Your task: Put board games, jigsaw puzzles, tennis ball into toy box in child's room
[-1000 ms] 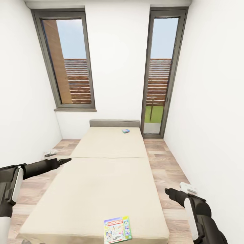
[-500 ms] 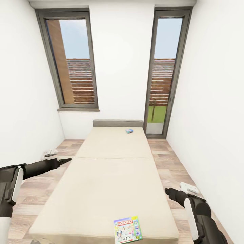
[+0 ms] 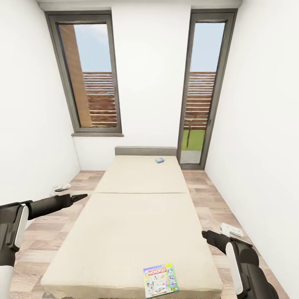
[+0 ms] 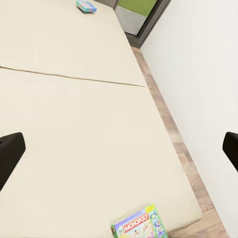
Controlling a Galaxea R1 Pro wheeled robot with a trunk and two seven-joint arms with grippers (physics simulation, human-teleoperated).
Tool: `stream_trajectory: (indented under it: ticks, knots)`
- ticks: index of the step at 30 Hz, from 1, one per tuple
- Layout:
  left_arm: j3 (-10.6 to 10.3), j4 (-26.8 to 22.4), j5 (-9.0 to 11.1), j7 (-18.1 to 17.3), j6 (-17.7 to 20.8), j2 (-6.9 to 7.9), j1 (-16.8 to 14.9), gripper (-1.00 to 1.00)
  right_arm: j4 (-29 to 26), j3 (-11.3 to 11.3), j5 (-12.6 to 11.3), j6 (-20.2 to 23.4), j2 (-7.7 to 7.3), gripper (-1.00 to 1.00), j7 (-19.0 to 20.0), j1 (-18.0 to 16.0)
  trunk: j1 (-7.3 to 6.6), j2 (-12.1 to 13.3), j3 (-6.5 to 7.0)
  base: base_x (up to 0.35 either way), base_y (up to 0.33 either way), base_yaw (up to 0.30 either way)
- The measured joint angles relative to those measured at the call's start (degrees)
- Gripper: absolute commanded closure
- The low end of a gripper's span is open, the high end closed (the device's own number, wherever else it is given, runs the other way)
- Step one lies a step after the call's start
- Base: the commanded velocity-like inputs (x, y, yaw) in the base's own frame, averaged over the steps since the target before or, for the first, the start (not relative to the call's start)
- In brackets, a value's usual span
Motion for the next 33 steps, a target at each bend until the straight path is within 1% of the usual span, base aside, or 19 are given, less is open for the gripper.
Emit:
stream_trajectory:
  ticks: [5, 15, 21, 33]
  knots:
    - [0.0, 0.0, 0.0, 0.0, 0.1, 0.00, 0.0, -1.00, 0.0, 0.0, -0.1, 0.0, 0.00, -1.00, 0.0, 0.0, 0.00, 0.0, 0.00, -0.046, 0.065, 0.000]
    - [0.0, 0.0, 0.0, 0.0, 0.0, 0.00, 0.0, -1.00, 0.0, 0.0, -0.1, 0.1, -0.03, -1.00, 0.1, 0.0, 0.00, 0.0, -0.04, -0.086, 0.189, 0.000]
    - [0.0, 0.0, 0.0, 0.0, 0.0, 0.00, 0.0, -1.00, 0.0, 0.0, -0.1, 0.1, 0.01, -1.00, 0.1, 0.0, -0.01, 0.0, -0.29, -0.012, 0.031, -0.031]
    - [0.0, 0.0, 0.0, -0.1, 0.0, 0.00, 0.0, -1.00, 0.0, 0.1, 0.0, 0.0, 0.01, -1.00, 0.0, 0.0, -0.01, 0.0, -0.32, -0.002, 0.001, -0.002]
